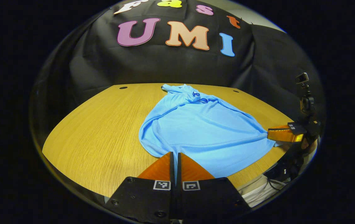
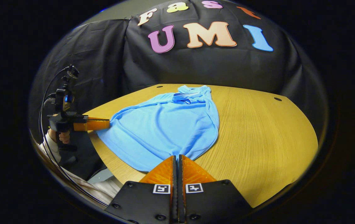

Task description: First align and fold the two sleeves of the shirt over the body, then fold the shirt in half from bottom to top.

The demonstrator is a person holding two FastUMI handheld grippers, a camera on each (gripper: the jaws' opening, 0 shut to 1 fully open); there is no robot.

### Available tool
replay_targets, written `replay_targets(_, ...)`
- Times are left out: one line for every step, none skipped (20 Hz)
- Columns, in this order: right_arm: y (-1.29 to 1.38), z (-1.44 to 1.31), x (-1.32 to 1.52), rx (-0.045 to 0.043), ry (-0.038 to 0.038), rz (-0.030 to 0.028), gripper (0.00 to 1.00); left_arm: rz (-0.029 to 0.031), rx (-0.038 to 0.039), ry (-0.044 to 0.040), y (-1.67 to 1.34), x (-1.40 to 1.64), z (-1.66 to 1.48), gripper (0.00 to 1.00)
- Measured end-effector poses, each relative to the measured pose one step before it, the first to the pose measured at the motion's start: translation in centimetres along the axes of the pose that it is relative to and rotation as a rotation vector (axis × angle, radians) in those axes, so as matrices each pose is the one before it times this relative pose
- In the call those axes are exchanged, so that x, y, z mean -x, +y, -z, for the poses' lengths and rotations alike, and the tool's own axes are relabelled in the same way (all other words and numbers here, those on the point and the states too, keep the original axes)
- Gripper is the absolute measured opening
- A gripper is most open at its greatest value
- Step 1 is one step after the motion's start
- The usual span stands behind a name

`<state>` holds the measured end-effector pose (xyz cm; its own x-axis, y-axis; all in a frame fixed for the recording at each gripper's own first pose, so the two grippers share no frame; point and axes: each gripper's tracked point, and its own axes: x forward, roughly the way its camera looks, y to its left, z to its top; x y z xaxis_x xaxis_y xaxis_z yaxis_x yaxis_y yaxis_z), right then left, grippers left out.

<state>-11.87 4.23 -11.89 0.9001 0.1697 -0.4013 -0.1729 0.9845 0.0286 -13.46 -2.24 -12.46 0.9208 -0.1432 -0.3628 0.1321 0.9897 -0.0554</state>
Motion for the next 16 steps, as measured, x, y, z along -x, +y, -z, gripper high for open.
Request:
replay_targets(-0.183,-0.413,-0.025,-0.00699,-0.00437,-0.00055,0.04,0.00138,0.00738,0.00403,0.155,-0.174,-0.374,0.0)
replay_targets(-0.259,-0.573,-0.169,-0.00875,-0.00435,0.00346,0.04,0.00727,0.00006,-0.0077,0.032,-0.119,-0.737,0.0)
replay_targets(-0.228,-0.765,-0.226,-0.00988,-0.01106,0.00281,0.04,0.00144,0.0009,-0.00721,0.164,-0.251,-0.769,0.0)
replay_targets(-0.209,-0.911,-0.178,-0.01431,-0.01126,0.00156,0.04,0.00347,0.00127,-0.00944,0.063,-0.167,-0.706,0.0)
replay_targets(-0.233,-0.811,-0.32,-0.01016,-0.00769,-0.00109,0.04,0.00605,-0.00011,-0.01285,0.044,-0.277,-1.008,0.0)
replay_targets(-0.154,-0.91,-0.345,-0.00578,-0.00677,0.00145,0.03,0.00525,0.00252,-0.01253,0.039,-0.295,-1.049,0.0)
replay_targets(-0.102,-0.792,-0.224,0.0033,-0.00528,0.00044,0.03,0.00469,0.00354,-0.01237,0.07,-0.252,-1.012,0.0)
replay_targets(-0.214,-1.01,-0.291,0.00752,-0.00756,0.00379,0.04,0.0048,0.00335,-0.01464,0.088,-0.512,-1.245,0.0)
replay_targets(-0.305,-0.954,-0.379,0.0051,-0.00764,0.00451,0.04,0.00531,0.00423,-0.01324,0.114,-0.507,-0.993,0.0)
replay_targets(-0.216,-1.084,-0.363,0.00488,-0.0083,0.00117,0.04,0.00376,0.0055,-0.01334,0.098,-0.597,-1.042,0.0)
replay_targets(-0.378,-1.292,-0.465,0.00759,-0.01588,0.00785,0.04,0.00048,-0.00431,-0.01061,0.322,-0.593,-0.909,0.0)
replay_targets(-0.313,-0.972,-0.45,0.00916,-0.01174,0.00508,0.04,-0.00996,-0.00708,-0.0107,0.511,-0.71,-0.948,0.0)
replay_targets(-0.208,-0.866,-0.66,0.01228,-0.01074,0.0019,0.04,-0.00507,-0.00977,-0.01033,0.386,-0.84,-0.867,0.0)
replay_targets(-0.471,-0.786,-0.812,0.00723,-0.0025,0.01167,0.04,-0.00451,-0.00273,-0.0083,0.314,-0.808,-0.938,0.0)
replay_targets(-0.356,-0.545,-0.909,0.01275,-0.00225,0.00474,0.04,0.00207,-0.00099,-0.00696,0.177,-0.974,-0.737,0.0)
replay_targets(-0.568,-0.548,-0.92,0.01299,0.00398,0.01887,0.03,0.00069,0.00189,-0.00697,0.208,-1.188,-0.785,0.0)
